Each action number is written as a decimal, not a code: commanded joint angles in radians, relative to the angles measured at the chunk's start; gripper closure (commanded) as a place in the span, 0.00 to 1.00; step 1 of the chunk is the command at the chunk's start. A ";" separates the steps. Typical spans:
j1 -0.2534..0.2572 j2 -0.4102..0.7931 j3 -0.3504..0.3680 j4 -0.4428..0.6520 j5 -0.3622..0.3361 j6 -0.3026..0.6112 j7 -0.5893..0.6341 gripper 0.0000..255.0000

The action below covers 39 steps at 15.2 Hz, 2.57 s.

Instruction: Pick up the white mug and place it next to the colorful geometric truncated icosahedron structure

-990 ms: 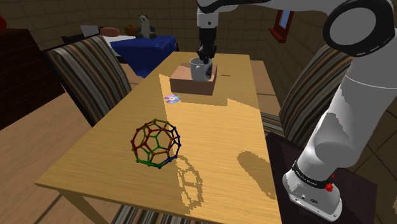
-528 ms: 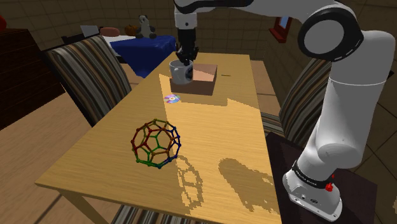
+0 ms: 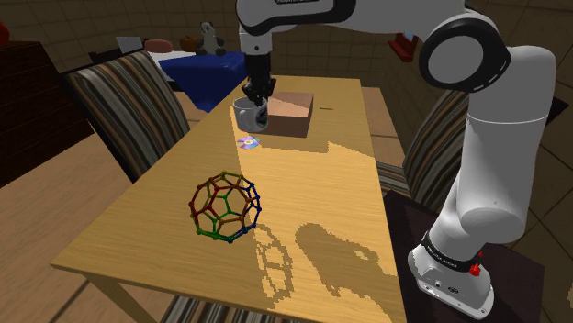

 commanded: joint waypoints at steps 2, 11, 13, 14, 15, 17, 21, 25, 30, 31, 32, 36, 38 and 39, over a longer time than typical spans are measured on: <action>0.000 -0.010 0.000 -0.054 0.000 0.045 -0.003 1.00; 0.001 -0.015 0.000 -0.183 0.001 0.168 -0.008 1.00; 0.001 -0.014 0.000 -0.208 0.001 0.195 -0.009 1.00; 0.001 -0.013 0.000 -0.220 0.001 0.208 -0.010 1.00; 0.001 -0.011 0.000 -0.231 0.002 0.221 -0.010 1.00; 0.001 -0.008 0.000 -0.254 0.002 0.246 -0.012 1.00; 0.002 0.001 0.000 -0.295 0.003 0.296 -0.014 1.00; 0.002 0.014 0.001 -0.332 0.004 0.346 -0.017 1.00; 0.002 0.033 0.001 -0.372 0.006 0.406 -0.020 1.00; 0.002 0.038 0.001 -0.379 0.006 0.418 -0.020 1.00; 0.002 0.042 0.001 -0.387 0.006 0.430 -0.021 1.00; 0.002 0.063 0.002 -0.412 0.008 0.476 -0.024 1.00; 0.002 0.075 0.002 -0.424 0.009 0.499 -0.025 1.00; 0.002 0.082 0.002 -0.430 0.009 0.513 -0.026 1.00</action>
